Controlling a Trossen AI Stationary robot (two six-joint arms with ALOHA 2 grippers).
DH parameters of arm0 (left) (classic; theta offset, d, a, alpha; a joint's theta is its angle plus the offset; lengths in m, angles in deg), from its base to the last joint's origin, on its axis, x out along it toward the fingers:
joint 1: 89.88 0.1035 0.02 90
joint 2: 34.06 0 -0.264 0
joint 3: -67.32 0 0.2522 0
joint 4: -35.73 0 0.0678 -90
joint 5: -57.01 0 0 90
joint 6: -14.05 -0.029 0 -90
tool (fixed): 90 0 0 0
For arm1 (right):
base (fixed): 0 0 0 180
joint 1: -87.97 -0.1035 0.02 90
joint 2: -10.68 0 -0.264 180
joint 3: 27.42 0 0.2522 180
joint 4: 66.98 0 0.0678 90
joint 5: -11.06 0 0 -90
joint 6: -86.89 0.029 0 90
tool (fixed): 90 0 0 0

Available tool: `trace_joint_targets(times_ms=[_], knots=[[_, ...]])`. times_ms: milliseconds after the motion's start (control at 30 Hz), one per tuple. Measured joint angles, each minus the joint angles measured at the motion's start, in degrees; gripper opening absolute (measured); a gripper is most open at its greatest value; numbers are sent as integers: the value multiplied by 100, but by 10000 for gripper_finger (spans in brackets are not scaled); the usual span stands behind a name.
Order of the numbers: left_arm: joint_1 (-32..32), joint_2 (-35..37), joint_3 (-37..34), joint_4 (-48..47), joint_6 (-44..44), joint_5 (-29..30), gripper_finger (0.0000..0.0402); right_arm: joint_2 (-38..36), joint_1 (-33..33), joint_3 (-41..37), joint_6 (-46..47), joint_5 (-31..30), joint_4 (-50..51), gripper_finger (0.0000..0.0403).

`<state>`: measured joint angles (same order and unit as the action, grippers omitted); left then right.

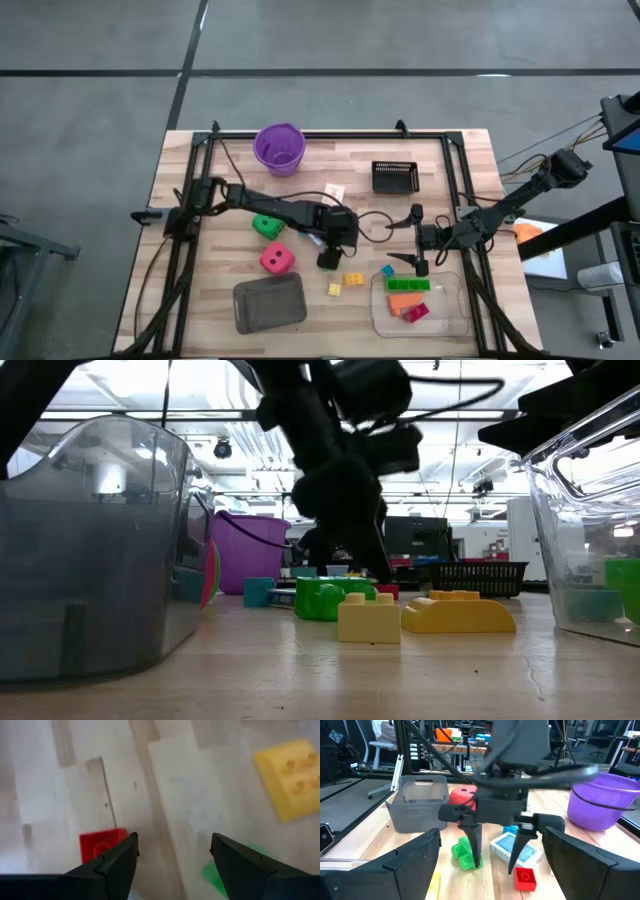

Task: Pick & Place Toys
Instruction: Put the small red game piece into the transparent bin

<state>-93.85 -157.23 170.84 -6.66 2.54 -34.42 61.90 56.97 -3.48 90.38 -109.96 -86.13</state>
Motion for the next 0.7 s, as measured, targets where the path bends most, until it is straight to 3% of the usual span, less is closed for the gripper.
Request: trace_joint_targets(times_ms=[233,700], knots=[[-88,2,216,-23,170,1049,251,0,0,0,5,0,-1,346],[346,-42,59,-30,404,500,251,0,1,0,20,0,0,346]])
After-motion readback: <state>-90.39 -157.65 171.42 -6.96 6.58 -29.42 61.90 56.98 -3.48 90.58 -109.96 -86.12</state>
